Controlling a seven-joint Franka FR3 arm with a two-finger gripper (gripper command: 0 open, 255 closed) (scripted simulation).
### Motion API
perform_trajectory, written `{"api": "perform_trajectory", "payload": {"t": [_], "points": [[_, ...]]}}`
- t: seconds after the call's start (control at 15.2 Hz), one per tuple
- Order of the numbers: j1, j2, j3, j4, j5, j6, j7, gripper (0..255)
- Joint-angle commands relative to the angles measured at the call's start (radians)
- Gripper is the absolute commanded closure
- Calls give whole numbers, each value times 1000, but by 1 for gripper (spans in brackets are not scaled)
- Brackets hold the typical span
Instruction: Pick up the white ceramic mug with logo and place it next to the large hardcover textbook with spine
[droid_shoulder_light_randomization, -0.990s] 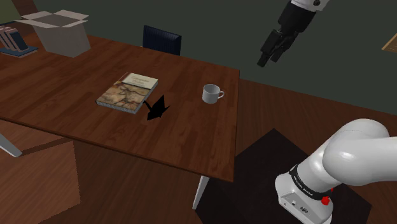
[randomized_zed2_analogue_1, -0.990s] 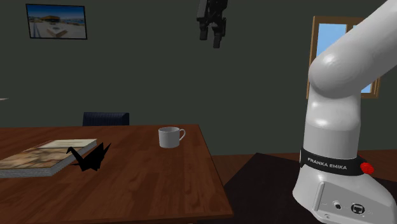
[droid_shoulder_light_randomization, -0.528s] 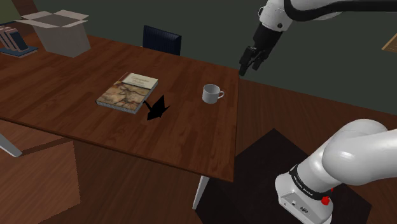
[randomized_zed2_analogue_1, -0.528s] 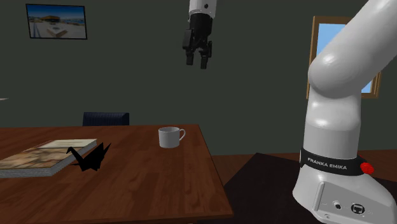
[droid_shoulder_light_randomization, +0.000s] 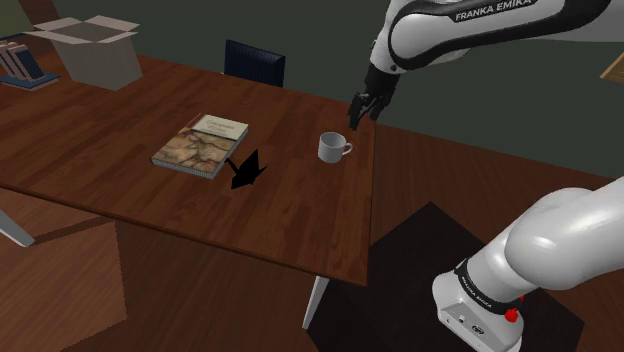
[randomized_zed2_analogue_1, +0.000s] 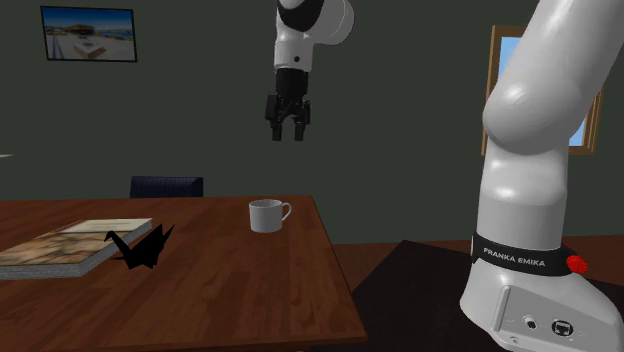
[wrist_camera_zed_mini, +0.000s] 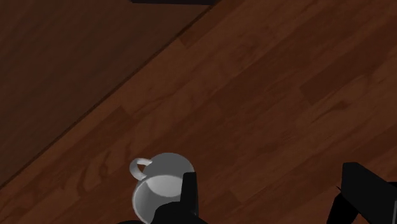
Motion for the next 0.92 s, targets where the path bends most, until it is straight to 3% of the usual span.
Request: {"api": "perform_trajectory", "payload": {"t": [0.0, 0.86], "points": [[-5, 68, 2, 11, -12, 55, 1, 0], [-23, 573, -13, 272, -121, 279, 34, 0]]}}
